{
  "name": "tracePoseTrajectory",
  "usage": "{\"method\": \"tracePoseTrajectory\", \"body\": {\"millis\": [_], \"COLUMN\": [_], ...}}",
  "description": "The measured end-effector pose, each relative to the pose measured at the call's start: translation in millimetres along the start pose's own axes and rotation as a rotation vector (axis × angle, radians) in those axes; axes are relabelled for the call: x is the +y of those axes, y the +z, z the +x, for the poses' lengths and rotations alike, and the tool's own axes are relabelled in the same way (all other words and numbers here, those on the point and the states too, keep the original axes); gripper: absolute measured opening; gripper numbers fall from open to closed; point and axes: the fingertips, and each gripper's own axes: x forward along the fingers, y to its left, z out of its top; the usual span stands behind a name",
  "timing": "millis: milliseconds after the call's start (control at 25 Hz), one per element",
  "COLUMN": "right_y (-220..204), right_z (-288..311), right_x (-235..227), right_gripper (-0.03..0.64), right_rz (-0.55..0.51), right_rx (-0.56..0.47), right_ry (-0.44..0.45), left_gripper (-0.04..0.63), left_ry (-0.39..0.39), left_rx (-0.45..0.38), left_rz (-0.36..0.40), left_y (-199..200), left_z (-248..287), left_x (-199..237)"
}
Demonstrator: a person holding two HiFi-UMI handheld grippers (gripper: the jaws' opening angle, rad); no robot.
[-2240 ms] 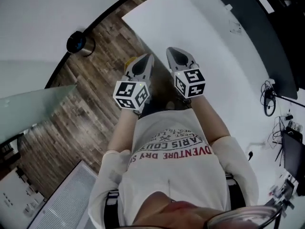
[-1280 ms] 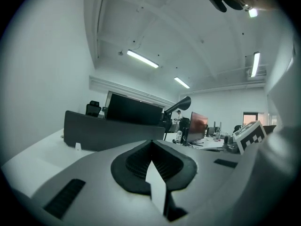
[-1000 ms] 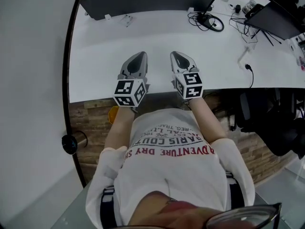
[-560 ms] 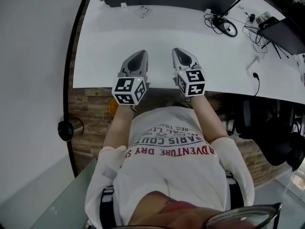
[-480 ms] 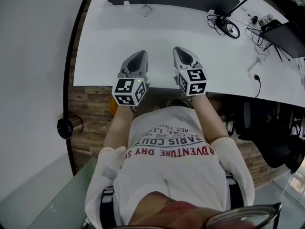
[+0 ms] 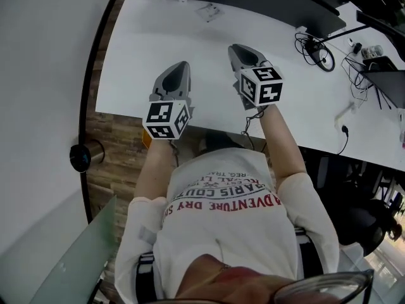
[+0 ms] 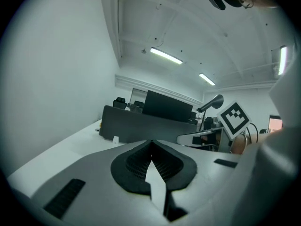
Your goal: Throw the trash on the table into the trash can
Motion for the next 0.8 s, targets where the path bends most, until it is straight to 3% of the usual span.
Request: {"method": "tracePoseTrajectory", "body": {"millis": [160,240,520,800], "right_y": [8.0,6.3,-18.3,-61.4], "right_z": [59.0,90.1,212.8,300.0], "right_x": [-30.9,-45.8,-89.0,-122.6], "right_gripper": [0.037,0.143,0.224,0.248], "right_rz": [0.010,0.006,-0.045,-0.055], "right_rx": [0.043,0.085,0.214,0.324], "right_ry": [0.012,0.032,0.084,0.063], "left_gripper": [0.023,0.023,0.023,0.023], "left_ry": [0.029,0.041,0.027,0.061], "left_rx": [0.009,0.021,0.071,0.109], "left_rz": [-0.021,-0.037,-0.019,-0.051], "left_y": [1.4,-2.4,-26.3,-57.1], "left_z": [41.5,63.4,131.3,167.8], "left_x": [28.2,39.5,73.1,99.3]}}
